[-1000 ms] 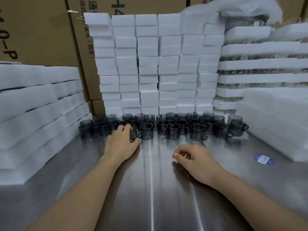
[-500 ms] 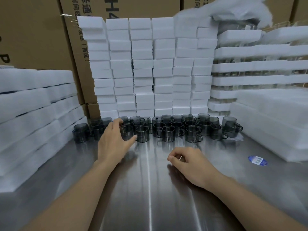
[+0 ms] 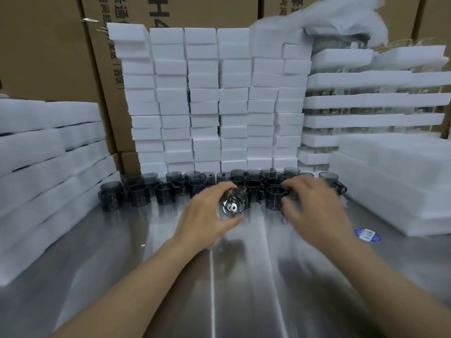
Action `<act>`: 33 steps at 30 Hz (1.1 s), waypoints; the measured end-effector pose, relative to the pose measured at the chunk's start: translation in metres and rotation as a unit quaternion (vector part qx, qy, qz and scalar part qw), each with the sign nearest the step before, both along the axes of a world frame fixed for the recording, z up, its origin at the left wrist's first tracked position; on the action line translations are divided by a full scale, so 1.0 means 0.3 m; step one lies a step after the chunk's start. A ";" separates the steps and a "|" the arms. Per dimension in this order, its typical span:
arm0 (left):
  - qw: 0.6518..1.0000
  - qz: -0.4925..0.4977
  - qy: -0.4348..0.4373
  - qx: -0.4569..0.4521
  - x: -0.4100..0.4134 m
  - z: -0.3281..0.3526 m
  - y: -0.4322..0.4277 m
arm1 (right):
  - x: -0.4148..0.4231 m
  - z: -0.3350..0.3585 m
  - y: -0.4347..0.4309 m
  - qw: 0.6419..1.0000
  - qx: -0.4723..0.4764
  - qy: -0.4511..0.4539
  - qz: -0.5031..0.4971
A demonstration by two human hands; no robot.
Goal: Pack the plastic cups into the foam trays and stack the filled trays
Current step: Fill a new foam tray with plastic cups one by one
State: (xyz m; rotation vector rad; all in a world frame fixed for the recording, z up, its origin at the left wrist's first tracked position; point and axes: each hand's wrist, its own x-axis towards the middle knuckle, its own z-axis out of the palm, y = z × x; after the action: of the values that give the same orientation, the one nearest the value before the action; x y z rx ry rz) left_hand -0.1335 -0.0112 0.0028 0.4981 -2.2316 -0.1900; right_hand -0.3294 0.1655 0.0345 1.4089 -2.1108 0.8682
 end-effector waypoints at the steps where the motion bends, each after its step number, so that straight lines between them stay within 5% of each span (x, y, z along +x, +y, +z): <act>1: 0.999 -0.009 -0.033 0.011 -0.009 -0.007 0.009 | -0.056 0.029 0.032 0.996 -0.056 -0.008 -0.069; 4: 0.994 -0.019 -0.106 0.031 -0.025 -0.025 0.012 | -0.226 0.075 0.153 0.964 -0.115 -0.042 -0.235; 7: 0.989 -0.018 -0.129 0.074 -0.021 -0.030 -0.007 | -0.339 0.067 0.246 0.944 -0.121 -0.080 -0.296; 14: 0.985 -0.006 -0.160 0.060 -0.014 -0.031 -0.012 | -0.369 0.078 0.281 0.941 -0.187 -0.048 -0.276; 19: 0.984 0.001 -0.168 0.058 -0.017 -0.032 -0.014 | -0.500 0.048 0.327 0.908 -0.207 -0.151 -0.330; 26: 0.983 0.026 -0.167 0.070 -0.019 -0.036 -0.012 | -0.781 -0.032 0.335 0.899 -0.212 -0.176 -0.341; 33: 0.983 0.135 -0.127 0.020 -0.017 -0.034 -0.021 | -0.466 0.096 0.317 0.918 -0.223 -0.118 -0.307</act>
State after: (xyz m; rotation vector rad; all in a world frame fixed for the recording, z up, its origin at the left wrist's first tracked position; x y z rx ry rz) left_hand -0.1387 -0.0176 -0.0073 0.8810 -2.3789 -0.0308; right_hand -0.4691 0.2607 0.0633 0.3816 -2.1363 1.1779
